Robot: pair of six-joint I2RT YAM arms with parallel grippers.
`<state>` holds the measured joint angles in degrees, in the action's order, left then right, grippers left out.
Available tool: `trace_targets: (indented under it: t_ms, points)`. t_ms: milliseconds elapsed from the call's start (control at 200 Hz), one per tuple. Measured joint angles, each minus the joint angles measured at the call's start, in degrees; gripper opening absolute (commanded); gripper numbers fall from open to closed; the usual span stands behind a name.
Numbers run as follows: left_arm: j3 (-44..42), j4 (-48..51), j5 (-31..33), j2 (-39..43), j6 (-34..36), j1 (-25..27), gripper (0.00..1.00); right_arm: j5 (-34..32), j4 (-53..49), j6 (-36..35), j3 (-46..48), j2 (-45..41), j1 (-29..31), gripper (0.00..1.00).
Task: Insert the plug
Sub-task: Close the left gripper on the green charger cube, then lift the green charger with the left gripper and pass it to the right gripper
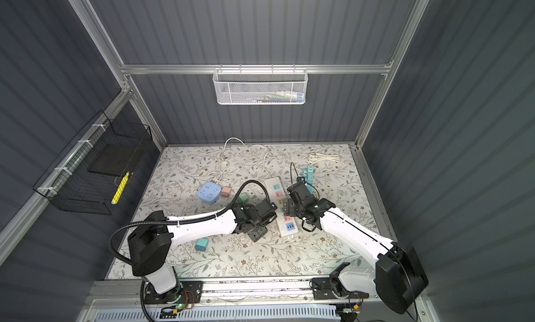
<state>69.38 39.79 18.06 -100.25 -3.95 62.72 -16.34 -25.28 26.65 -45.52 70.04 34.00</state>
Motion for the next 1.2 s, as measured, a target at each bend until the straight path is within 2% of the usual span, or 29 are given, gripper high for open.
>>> trace_targets:
  t_ms: [105,270,425,525,590,640,765,955,1121,1201]
  points:
    - [0.0,2.1,-1.8,-0.6,3.1,-0.2,0.75,-0.2,0.2,0.4,1.7,-2.4,-0.5,0.99]
    - [0.8,2.0,-3.8,-3.0,7.6,-1.3,0.75,-0.2,0.5,0.5,2.6,-3.4,-0.7,0.98]
    - [1.3,0.9,-6.8,-6.5,10.0,-4.0,0.71,-0.2,0.4,0.8,4.1,-5.0,-0.7,0.98]
    - [1.3,0.7,-7.6,-7.1,10.6,-5.3,0.59,-0.2,0.4,1.0,5.2,-7.0,-0.7,0.98]
    - [1.3,0.0,-8.3,-7.1,10.5,-5.7,0.51,-0.2,0.4,1.2,5.6,-7.7,-0.7,0.97]
    - [1.3,-0.3,-9.2,-7.1,9.9,-5.7,0.49,-0.1,0.5,1.3,5.6,-7.8,-0.7,0.97]
    - [1.3,-1.1,-12.6,-7.1,8.9,-5.7,0.5,0.1,0.7,1.2,5.9,-7.7,-0.7,0.97]
    - [1.3,-1.7,-15.2,-7.1,5.8,-5.7,0.59,0.2,0.9,1.2,5.9,-7.7,-0.7,0.97]
    - [2.1,-0.8,-14.6,-7.3,3.4,-5.7,0.57,0.5,1.0,1.2,5.9,-7.8,-0.7,0.96]
    - [2.8,-0.4,-13.8,-7.5,2.8,-5.7,0.52,0.8,1.0,1.2,6.0,-8.1,-0.7,0.94]
